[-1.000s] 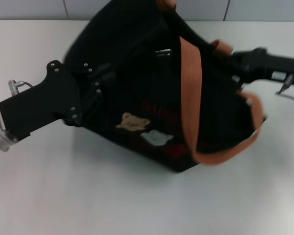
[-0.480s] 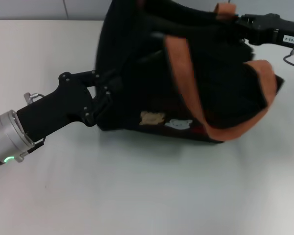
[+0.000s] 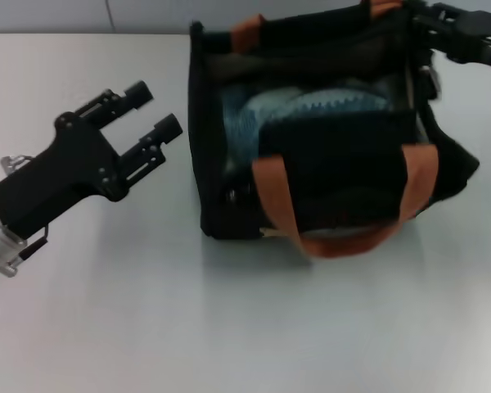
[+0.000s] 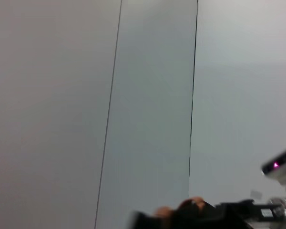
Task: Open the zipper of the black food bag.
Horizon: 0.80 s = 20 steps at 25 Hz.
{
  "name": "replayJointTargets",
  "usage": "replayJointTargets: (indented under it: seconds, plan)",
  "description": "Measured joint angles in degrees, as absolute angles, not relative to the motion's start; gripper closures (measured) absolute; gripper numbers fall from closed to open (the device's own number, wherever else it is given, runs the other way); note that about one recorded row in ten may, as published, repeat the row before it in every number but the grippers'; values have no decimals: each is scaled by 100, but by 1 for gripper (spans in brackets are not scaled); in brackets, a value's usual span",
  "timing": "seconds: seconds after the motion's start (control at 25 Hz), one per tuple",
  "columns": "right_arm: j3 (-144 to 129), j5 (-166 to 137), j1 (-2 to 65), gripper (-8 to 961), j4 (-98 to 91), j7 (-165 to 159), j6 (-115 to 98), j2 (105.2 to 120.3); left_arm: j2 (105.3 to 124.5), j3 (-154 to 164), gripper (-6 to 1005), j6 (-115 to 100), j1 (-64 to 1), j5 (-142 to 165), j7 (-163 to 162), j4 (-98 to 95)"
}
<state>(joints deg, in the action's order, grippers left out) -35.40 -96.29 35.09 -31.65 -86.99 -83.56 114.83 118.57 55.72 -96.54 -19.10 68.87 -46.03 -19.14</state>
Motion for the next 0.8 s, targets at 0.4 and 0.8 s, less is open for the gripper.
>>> replayJointTargets:
  seconds: [0.4, 0.8]
  plan:
    - [-3587, -9769, 3232, 300, -3188, -9048, -8452, 11248, 11839, 5442, 270, -9906, -1845, 6827, -4609, -1933]
    - [-3571, -11341, 3315, 294, -4072, -9783, -8760, 11127, 11839, 5440, 270, -10048, -1803, 6843, -4651, -1891]
